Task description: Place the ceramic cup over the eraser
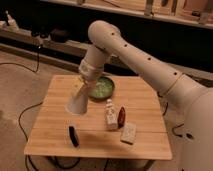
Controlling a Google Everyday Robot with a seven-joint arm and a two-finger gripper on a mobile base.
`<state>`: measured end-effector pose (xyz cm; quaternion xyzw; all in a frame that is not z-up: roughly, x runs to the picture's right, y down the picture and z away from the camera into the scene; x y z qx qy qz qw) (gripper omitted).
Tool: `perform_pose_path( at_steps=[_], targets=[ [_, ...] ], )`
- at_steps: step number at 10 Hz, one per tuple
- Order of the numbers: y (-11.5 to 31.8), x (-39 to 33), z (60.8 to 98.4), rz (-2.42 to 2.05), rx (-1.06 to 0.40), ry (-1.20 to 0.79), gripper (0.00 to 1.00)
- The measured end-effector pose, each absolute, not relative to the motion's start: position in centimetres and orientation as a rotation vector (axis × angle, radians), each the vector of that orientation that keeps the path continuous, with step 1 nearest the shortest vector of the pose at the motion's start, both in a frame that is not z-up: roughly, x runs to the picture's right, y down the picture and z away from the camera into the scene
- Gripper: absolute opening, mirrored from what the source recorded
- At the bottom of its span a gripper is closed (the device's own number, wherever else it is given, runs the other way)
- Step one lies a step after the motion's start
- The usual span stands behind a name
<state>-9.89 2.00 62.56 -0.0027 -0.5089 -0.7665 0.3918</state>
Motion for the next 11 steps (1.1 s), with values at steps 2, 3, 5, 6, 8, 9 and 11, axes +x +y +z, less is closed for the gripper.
perform_pose_path(
  at_steps=[2,3,5,6,8,9,11],
  targets=[
    [2.6,-11.6,63.6,-1.987,-0.043,-1.283,0.05],
    [3.0,-12.5,63.9,-2.012,-0.062,-1.281,0.05],
    [4.6,-14.0,64.9,-2.061,-0.128,-1.271,0.05],
    [5.5,-14.5,65.3,-2.070,-0.149,-1.271,0.05],
    [6.9,-15.2,65.6,-2.082,-0.175,-1.274,0.05],
    [7.6,-15.6,65.8,-2.090,-0.178,-1.269,0.05],
    [8.6,-16.3,66.1,-2.116,-0.175,-1.258,0.05]
  ],
)
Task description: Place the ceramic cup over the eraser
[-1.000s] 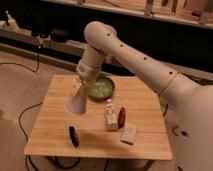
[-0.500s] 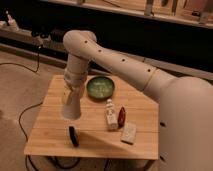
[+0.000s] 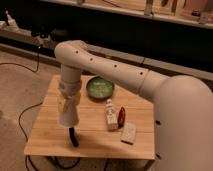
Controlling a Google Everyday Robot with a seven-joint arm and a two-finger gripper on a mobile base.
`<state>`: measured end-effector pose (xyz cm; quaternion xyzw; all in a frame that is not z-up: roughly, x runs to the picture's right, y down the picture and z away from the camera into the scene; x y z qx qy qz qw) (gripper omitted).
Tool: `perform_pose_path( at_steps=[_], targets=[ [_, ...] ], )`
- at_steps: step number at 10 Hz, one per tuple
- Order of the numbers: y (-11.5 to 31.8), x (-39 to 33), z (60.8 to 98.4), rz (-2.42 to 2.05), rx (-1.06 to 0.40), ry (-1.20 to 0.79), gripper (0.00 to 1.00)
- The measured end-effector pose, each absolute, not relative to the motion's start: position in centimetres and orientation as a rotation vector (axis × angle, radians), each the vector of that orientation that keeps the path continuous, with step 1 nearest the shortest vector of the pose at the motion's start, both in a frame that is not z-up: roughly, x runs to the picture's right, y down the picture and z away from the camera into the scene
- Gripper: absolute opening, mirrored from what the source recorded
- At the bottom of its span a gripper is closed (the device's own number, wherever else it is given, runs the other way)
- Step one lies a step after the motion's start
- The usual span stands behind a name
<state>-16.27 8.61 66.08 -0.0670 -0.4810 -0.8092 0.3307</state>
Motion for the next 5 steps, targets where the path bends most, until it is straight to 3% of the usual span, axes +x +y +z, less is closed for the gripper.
perform_pose_path(
  at_steps=[5],
  targets=[
    [11.0,-17.0,66.6,-2.171,-0.175,-1.192,0.05]
  ],
)
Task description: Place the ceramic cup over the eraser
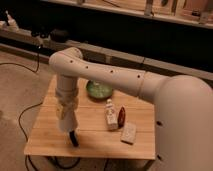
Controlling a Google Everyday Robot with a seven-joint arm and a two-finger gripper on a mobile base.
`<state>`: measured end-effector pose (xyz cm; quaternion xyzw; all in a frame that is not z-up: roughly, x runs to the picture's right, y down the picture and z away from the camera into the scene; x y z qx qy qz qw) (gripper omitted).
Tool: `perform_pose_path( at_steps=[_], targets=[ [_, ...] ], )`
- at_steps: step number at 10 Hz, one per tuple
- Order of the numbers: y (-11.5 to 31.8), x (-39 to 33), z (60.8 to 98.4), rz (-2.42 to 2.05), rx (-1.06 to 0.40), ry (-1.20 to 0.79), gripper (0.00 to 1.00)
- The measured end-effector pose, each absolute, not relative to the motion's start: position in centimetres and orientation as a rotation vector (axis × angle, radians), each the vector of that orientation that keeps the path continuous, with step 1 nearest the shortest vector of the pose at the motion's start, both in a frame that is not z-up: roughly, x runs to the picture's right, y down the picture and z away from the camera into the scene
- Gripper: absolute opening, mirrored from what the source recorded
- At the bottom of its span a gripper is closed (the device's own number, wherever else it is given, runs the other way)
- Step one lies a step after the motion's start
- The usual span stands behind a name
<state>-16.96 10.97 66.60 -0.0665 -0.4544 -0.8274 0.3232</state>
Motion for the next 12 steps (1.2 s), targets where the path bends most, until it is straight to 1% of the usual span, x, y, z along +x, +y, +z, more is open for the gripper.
perform_pose_path(
  at_steps=[7,8,9,11,12],
  targets=[
    [13.6,-16.3,66.1,-2.182,-0.183,-1.170,0.05],
    [13.7,-16.2,66.2,-2.183,-0.179,-1.163,0.08],
    [13.8,-16.2,66.5,-2.186,-0.169,-1.151,0.15],
    [14.0,-16.2,67.0,-2.200,-0.145,-1.122,0.38],
    [14.1,-16.3,67.2,-2.206,-0.139,-1.115,0.46]
  ],
)
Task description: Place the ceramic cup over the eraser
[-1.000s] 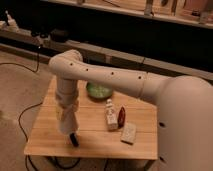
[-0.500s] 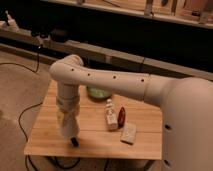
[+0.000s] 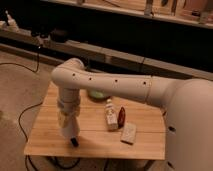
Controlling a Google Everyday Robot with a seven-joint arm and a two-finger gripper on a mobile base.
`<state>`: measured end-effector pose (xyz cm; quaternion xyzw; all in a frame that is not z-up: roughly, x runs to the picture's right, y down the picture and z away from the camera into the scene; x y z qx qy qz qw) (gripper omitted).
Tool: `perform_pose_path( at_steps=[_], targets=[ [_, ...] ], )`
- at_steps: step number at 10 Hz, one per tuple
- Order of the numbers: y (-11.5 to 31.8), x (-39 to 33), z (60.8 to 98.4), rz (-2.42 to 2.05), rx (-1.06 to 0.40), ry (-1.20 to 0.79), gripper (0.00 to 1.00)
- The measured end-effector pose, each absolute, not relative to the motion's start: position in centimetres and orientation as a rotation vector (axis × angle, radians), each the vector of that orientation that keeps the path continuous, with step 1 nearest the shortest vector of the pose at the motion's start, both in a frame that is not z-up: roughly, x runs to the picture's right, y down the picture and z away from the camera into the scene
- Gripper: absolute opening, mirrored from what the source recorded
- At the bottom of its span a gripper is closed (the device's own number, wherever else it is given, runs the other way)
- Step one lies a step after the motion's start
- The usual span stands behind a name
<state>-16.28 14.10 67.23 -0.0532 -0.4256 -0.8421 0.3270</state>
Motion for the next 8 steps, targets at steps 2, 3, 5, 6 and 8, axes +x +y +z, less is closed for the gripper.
perform_pose_path(
  at_steps=[2,3,5,6,8],
  targets=[
    [14.6,-16.7,67.4,-2.227,-0.132,-1.109,0.67],
    [15.0,-16.9,67.5,-2.241,-0.132,-1.108,0.75],
    [15.5,-17.3,67.7,-2.263,-0.139,-1.094,0.80],
    [15.6,-17.3,67.9,-2.267,-0.150,-1.073,0.80],
    [15.5,-17.2,68.0,-2.268,-0.155,-1.060,0.80]
  ],
)
